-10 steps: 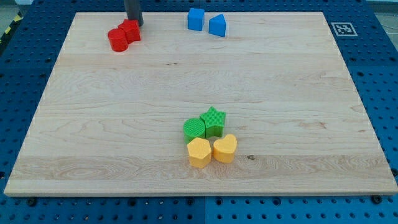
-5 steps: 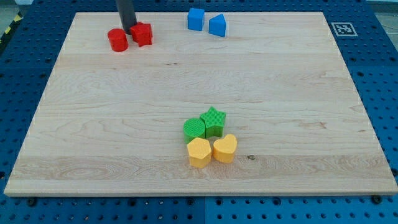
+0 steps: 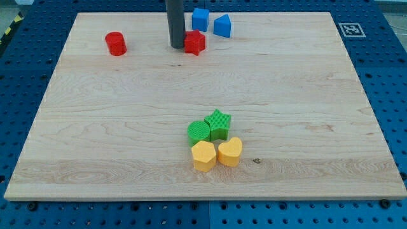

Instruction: Move red star into blue cube

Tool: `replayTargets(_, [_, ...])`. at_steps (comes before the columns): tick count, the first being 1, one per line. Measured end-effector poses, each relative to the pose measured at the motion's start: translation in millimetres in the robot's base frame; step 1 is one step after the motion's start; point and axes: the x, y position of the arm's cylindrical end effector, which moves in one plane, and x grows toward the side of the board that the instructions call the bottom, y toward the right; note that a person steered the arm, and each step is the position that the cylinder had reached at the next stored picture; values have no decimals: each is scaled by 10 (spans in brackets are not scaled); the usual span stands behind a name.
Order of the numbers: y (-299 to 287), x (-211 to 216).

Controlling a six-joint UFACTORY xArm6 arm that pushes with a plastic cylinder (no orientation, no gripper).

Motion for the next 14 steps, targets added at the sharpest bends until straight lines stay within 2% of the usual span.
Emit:
replayTargets(2, [273, 245])
replayTargets(5, [301, -26])
replayTargets(9, [301, -48])
replayTargets(12, [654, 136])
replayTargets(14, [621, -47])
